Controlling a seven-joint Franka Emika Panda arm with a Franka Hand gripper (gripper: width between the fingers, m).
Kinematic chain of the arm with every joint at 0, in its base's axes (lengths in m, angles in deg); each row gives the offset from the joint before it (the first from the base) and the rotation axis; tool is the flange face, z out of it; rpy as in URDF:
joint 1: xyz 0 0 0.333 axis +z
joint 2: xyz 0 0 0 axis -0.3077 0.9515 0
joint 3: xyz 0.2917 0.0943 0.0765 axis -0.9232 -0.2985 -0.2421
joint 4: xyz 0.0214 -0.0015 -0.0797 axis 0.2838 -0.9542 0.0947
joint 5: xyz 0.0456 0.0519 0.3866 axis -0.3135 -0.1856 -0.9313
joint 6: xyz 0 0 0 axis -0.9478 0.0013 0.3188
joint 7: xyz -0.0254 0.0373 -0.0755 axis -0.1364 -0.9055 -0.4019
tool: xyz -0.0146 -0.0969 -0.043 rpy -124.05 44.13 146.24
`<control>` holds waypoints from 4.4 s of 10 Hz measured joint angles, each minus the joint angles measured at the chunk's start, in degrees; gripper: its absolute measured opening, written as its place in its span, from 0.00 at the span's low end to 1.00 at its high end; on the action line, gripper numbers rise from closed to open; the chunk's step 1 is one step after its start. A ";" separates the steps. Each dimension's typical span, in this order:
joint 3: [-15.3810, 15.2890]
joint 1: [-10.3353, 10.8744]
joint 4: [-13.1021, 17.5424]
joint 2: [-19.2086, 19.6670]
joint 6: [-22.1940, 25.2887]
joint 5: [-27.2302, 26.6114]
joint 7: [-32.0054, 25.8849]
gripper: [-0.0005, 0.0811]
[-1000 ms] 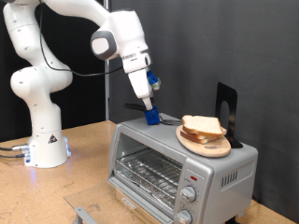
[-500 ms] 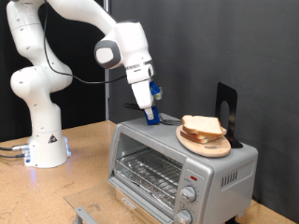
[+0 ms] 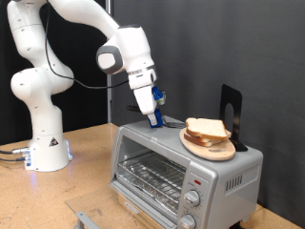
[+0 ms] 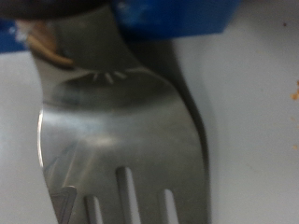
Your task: Make a piece of toast with the oven
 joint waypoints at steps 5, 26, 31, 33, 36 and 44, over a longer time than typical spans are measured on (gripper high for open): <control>0.01 -0.01 -0.32 0.02 -0.49 -0.01 0.00 0.58; 10.12 -9.80 -5.44 -19.41 9.88 -9.93 -5.97 0.59; 10.60 -11.34 -4.92 -18.26 13.42 -9.86 -5.22 0.59; 12.29 -12.25 -4.17 -17.81 14.38 -9.85 -5.90 0.59; 14.04 -12.51 -2.79 -17.09 17.22 -7.97 -7.99 0.59; 12.99 -12.49 9.08 -8.94 30.40 -6.62 -4.58 0.59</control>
